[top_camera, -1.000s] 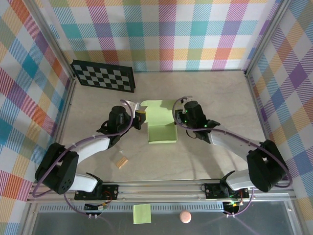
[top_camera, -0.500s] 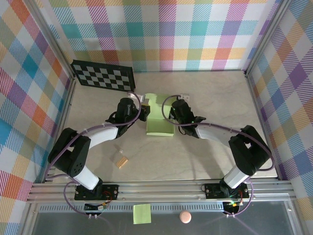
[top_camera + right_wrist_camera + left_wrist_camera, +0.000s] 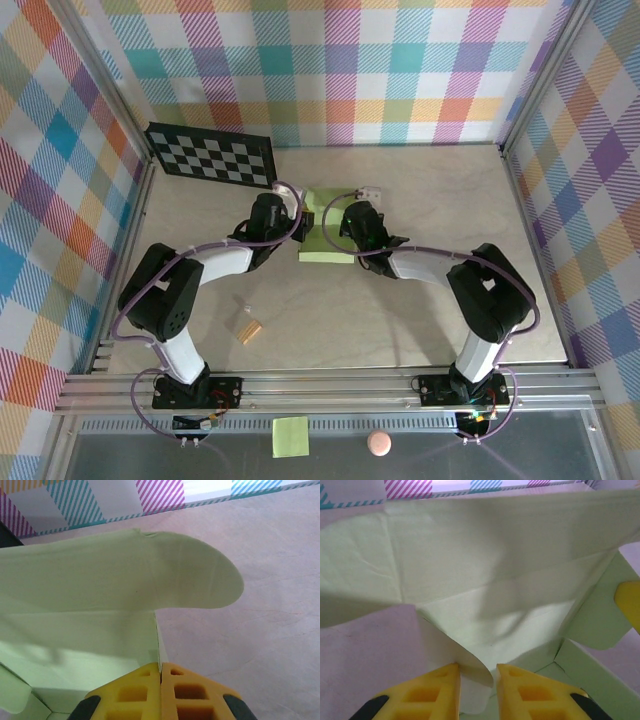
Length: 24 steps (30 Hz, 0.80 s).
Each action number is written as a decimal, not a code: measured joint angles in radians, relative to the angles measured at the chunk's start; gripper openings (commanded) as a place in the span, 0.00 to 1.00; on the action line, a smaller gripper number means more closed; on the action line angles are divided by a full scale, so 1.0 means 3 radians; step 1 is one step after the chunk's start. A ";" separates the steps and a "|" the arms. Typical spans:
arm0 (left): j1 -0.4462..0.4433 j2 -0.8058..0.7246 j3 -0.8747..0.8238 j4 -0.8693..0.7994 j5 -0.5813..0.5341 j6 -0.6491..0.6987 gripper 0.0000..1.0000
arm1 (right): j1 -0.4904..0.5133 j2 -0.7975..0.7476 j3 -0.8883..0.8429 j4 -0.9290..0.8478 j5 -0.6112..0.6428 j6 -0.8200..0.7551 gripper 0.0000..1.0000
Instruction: Fold the paper box
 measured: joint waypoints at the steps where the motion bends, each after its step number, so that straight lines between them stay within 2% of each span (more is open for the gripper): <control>1: 0.0000 0.0001 0.0000 -0.0005 0.0001 0.0004 0.24 | 0.0001 0.0015 0.0000 0.0038 -0.0003 -0.0014 0.00; 11: -0.0031 -0.0072 -0.0076 -0.0006 0.0034 0.0081 0.12 | 0.0102 0.0022 -0.0076 0.0394 -0.0078 -0.0088 0.00; 13: -0.0033 -0.0121 -0.0104 -0.0024 0.0037 0.0095 0.17 | 0.0118 0.0020 -0.0090 0.0434 -0.0079 -0.0116 0.00; 17: -0.0032 -0.0263 -0.0139 -0.0121 0.0010 0.0168 0.37 | 0.0122 0.0020 -0.0107 0.0492 -0.0085 -0.0207 0.00; 21: 0.0062 -0.0454 -0.0140 -0.0205 0.0053 0.0233 0.45 | 0.0122 -0.0013 -0.0148 0.0502 -0.0187 -0.0398 0.00; 24: 0.0259 -0.0615 -0.0140 -0.0294 0.0169 0.0258 0.49 | 0.0120 -0.0148 -0.0229 0.0465 -0.0345 -0.0646 0.00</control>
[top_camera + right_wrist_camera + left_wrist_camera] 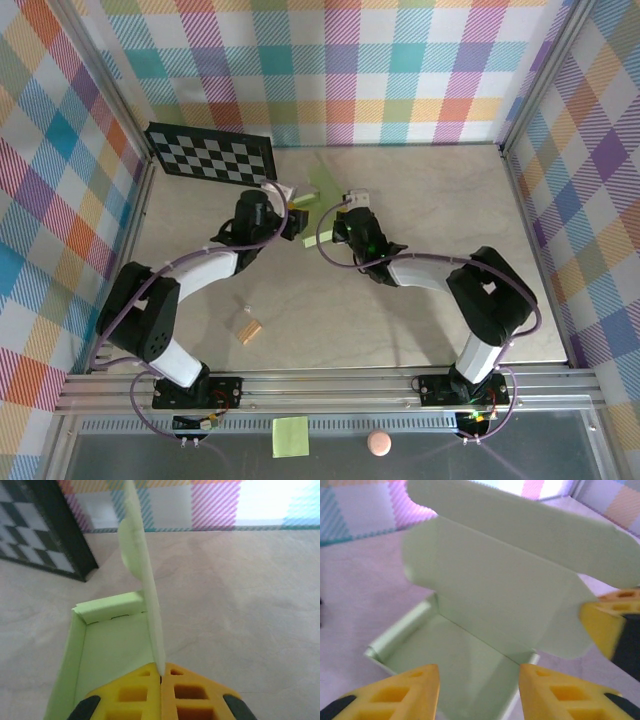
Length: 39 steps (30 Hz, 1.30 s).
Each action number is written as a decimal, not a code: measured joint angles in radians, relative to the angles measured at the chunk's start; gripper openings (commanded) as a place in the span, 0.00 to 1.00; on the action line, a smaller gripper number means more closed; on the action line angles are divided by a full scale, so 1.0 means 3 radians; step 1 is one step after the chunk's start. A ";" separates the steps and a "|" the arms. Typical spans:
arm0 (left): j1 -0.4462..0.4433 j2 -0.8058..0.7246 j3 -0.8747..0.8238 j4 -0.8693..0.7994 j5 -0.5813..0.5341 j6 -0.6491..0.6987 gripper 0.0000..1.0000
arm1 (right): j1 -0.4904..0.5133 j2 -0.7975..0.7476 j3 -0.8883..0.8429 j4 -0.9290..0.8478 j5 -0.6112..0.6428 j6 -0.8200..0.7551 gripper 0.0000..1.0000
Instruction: Fold the paper box
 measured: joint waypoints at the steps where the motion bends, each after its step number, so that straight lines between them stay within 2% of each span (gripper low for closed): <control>1: 0.0080 -0.0053 0.0000 -0.0017 0.0045 0.0017 0.51 | 0.0000 -0.0072 -0.0038 -0.0015 -0.0076 -0.0113 0.00; 7: 0.0392 -0.0357 -0.0031 -0.0155 0.0383 0.0177 0.55 | -0.0029 -0.0586 -0.0229 -0.0258 -0.0593 -0.0805 0.00; 14: 0.0439 -0.0607 -0.0249 -0.0149 0.0675 0.0183 0.57 | -0.0181 -0.1235 -0.0490 -0.0707 -0.1204 -0.1376 0.00; 20: 0.0439 -0.0777 -0.0479 -0.0125 0.0810 0.0118 0.58 | -0.0261 -0.1689 -0.0605 -0.1081 -0.1545 -0.1624 0.00; 26: 0.0439 -0.0849 -0.0753 0.0111 0.1057 -0.0074 0.57 | -0.0315 -0.1926 -0.0659 -0.1268 -0.1695 -0.1677 0.00; 30: 0.0439 -0.0849 -0.0857 0.0193 0.1176 -0.0173 0.47 | -0.0355 -0.1981 -0.0706 -0.1330 -0.1760 -0.1676 0.00; 34: 0.0439 -0.0839 -0.0860 0.0320 0.1321 -0.0270 0.32 | -0.0375 -0.1981 -0.0713 -0.1361 -0.1807 -0.1675 0.00; 39: 0.0435 -0.0772 -0.0860 0.0403 0.1472 -0.0303 0.31 | -0.0392 -0.1980 -0.0713 -0.1364 -0.1834 -0.1672 0.00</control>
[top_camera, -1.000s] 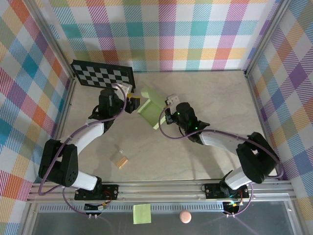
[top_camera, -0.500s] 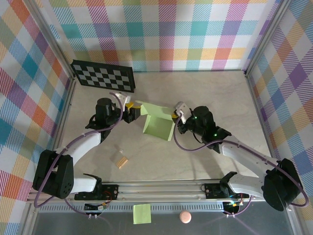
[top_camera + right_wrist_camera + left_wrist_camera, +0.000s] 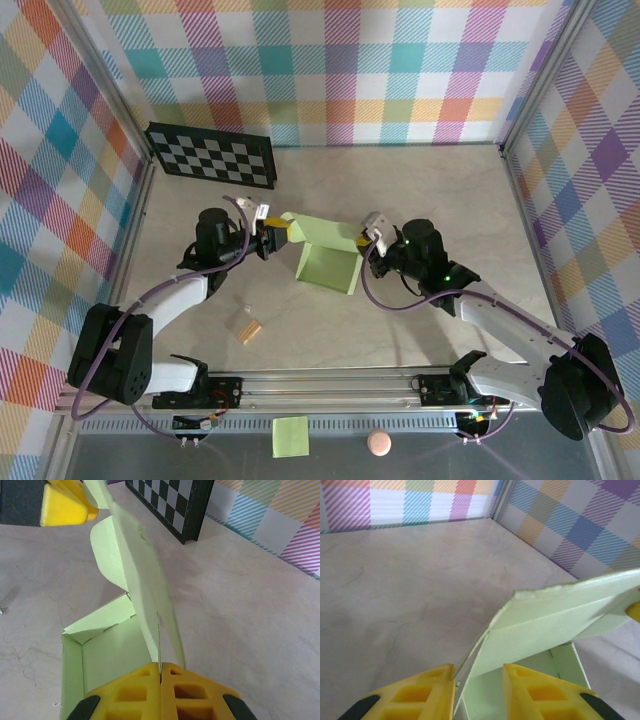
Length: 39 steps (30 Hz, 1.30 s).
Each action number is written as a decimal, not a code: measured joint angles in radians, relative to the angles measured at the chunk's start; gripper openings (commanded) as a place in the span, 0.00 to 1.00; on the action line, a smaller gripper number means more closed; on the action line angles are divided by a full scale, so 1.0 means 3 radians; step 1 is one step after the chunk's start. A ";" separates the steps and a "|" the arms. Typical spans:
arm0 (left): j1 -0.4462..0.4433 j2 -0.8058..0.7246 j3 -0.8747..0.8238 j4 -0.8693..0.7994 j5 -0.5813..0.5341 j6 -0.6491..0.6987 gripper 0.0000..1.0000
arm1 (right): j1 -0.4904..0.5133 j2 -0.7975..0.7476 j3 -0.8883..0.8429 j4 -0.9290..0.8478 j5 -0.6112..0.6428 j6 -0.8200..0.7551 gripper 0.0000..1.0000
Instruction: Fold the paper box
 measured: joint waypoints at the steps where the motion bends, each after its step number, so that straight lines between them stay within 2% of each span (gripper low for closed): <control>1: 0.0000 0.0018 0.0000 0.0000 0.0024 -0.0009 0.31 | 0.0000 0.0000 0.0000 0.0000 0.0000 0.0001 0.00; 10: 0.0000 0.0150 0.0001 -0.0023 0.0135 -0.0034 0.24 | -0.0008 0.0024 0.0000 0.0005 -0.0013 0.0014 0.00; 16: -0.0006 0.0192 0.0001 -0.0034 0.0184 -0.0046 0.08 | -0.0031 0.0067 0.0000 0.0010 -0.0013 0.0060 0.00; 22: -0.0027 0.0193 0.0001 -0.0052 0.0187 -0.0033 0.03 | -0.0031 0.0160 0.0006 0.0039 -0.0010 0.0219 0.00; 27: -0.0069 0.0193 0.0005 -0.0131 0.0062 -0.0033 0.00 | -0.0050 0.0323 0.0084 0.0067 0.0061 0.0526 0.00; 39: -0.0369 0.0193 0.0245 -0.0385 -0.0617 -0.0033 0.00 | -0.0048 0.1044 0.0539 0.0107 0.0799 0.1761 0.00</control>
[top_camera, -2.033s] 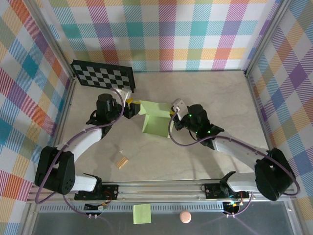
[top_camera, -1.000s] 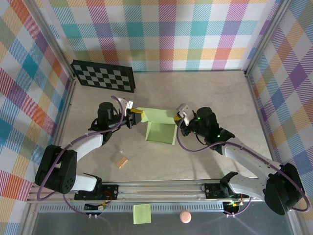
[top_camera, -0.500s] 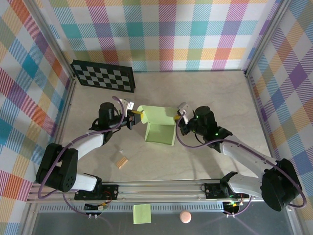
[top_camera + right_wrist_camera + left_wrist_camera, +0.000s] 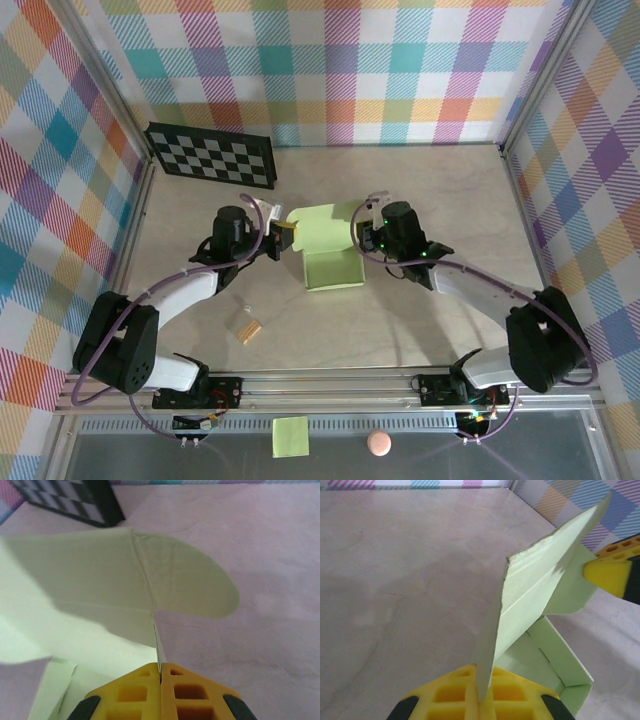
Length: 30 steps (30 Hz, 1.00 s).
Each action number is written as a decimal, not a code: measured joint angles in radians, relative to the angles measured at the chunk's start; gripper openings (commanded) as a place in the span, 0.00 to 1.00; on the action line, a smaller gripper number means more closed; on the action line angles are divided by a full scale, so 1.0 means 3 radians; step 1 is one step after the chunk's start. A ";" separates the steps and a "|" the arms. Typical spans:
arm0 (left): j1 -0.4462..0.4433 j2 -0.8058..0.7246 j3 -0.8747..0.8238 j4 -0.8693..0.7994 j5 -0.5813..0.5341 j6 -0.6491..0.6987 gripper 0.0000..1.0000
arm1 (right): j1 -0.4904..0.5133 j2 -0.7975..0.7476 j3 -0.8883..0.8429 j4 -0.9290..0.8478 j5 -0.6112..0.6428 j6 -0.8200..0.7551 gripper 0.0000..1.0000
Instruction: Fold the paper box
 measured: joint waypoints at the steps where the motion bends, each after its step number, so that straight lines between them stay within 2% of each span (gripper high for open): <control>1: -0.0029 0.0003 0.0020 0.0004 -0.0061 -0.0003 0.00 | 0.0004 0.0078 0.0034 0.0028 0.0074 0.0097 0.00; 11: -0.0186 0.0444 0.0244 0.0286 -0.0664 -0.0126 0.00 | 0.0128 0.0603 0.0270 0.0259 0.0729 0.0572 0.00; 21: -0.0183 0.1106 0.0652 0.0708 -0.0736 -0.0201 0.00 | 0.0146 0.0946 0.0328 0.0646 0.1245 0.0626 0.00; 26: -0.0183 0.1203 0.0684 0.0729 -0.0759 -0.0200 0.15 | 0.0153 0.1038 0.0337 0.0730 0.1315 0.0624 0.00; 30: -0.0187 0.1207 0.0685 0.0727 -0.0769 -0.0205 0.15 | 0.0200 0.1053 0.0336 0.0786 0.1315 0.0622 0.00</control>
